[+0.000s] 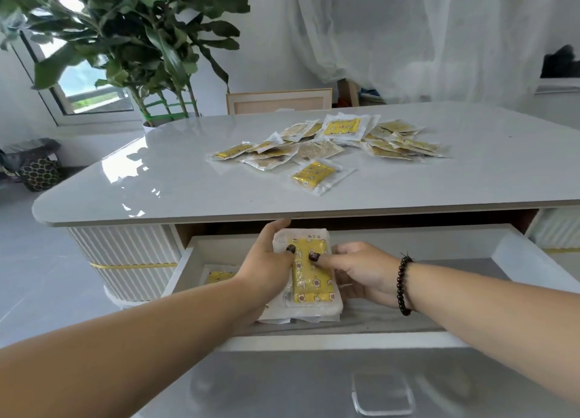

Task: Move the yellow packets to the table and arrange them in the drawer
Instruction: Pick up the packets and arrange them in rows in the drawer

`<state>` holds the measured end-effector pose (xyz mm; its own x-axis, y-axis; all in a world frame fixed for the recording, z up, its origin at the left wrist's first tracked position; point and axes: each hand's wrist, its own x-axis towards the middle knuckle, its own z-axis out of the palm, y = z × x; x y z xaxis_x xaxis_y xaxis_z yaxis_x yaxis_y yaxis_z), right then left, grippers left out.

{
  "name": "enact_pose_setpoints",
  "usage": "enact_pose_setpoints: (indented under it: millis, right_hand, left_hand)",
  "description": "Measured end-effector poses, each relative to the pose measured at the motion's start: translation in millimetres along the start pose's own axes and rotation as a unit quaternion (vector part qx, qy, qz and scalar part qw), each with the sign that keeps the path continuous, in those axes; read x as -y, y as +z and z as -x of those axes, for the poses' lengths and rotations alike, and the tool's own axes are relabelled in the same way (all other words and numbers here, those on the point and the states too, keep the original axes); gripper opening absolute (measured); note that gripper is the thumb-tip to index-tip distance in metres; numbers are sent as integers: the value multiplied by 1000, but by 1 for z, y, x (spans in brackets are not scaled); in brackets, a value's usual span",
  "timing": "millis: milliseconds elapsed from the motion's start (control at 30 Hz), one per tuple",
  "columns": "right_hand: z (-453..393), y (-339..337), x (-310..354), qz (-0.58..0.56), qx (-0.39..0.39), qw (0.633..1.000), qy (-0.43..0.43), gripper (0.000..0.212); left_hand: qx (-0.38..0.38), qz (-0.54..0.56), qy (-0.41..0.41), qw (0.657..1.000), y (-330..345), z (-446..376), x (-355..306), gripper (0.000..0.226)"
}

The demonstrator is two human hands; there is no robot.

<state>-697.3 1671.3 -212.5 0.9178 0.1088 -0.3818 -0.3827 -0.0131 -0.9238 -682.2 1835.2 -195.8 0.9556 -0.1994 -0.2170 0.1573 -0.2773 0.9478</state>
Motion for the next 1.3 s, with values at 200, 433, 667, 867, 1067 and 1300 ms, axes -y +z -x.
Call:
enact_pose_setpoints:
  millis: [200, 433, 667, 867, 1067, 1300]
  right_hand:
    - [-16, -34, -6, 30, -59, 998, 13, 8]
    - [-38, -65, -22, 71, -164, 978, 107, 27]
    - [-48, -58, -31, 122, -160, 968, 151, 29]
    - [-45, -58, -31, 167, -166, 956, 173, 30]
    - [-47, -60, -34, 274, -168, 933, 160, 44]
    - [-44, -59, -31, 331, -190, 912, 148, 34]
  left_hand:
    - [-15, -37, -5, 999, 23, -24, 0, 34]
    - [-21, -18, -94, 995, 12, -38, 21, 25]
    - [-1, -71, -93, 993, 15, -37, 27, 21]
    - [10, -89, -87, 992, 16, -37, 30, 18]
    - [23, -117, -94, 988, 16, -40, 34, 21]
    - [37, -150, -98, 983, 16, -43, 38, 23]
